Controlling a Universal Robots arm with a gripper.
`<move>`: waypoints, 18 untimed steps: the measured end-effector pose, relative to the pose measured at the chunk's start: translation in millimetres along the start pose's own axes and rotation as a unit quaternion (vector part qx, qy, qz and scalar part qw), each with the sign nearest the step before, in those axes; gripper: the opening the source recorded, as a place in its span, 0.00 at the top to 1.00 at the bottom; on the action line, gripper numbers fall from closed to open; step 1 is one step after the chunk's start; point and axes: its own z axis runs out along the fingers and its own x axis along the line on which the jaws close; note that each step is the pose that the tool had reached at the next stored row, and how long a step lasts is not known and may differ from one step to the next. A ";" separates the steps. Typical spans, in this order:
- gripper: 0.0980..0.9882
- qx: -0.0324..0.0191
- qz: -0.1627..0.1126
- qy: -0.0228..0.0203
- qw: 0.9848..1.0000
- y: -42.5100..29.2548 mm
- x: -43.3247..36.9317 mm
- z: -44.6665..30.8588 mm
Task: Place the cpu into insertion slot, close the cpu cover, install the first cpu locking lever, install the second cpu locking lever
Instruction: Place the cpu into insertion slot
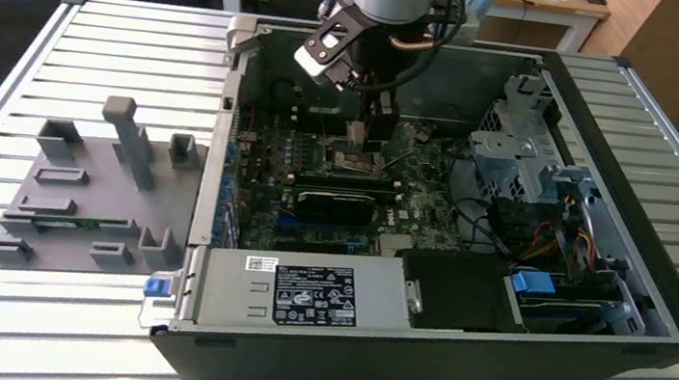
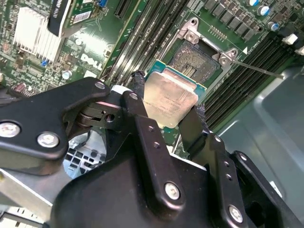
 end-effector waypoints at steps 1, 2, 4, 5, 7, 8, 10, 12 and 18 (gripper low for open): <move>0.51 0.000 0.000 0.000 1.000 -0.6 0.2 1.8; 0.51 0.000 0.000 0.000 1.000 -1.1 0.5 3.6; 0.51 0.000 0.000 0.000 1.000 -1.8 1.7 7.1; 0.51 0.000 0.000 0.000 1.000 -2.6 1.8 8.8; 0.51 0.000 0.000 0.000 1.000 -3.7 2.3 12.1; 0.51 0.000 0.000 0.000 1.000 -3.9 2.6 13.6; 0.51 0.000 0.000 0.000 1.000 -4.3 3.7 16.2; 0.51 -0.001 0.001 0.000 1.000 -5.2 3.8 18.3; 0.51 -0.001 0.001 -0.001 1.000 -6.6 4.5 23.1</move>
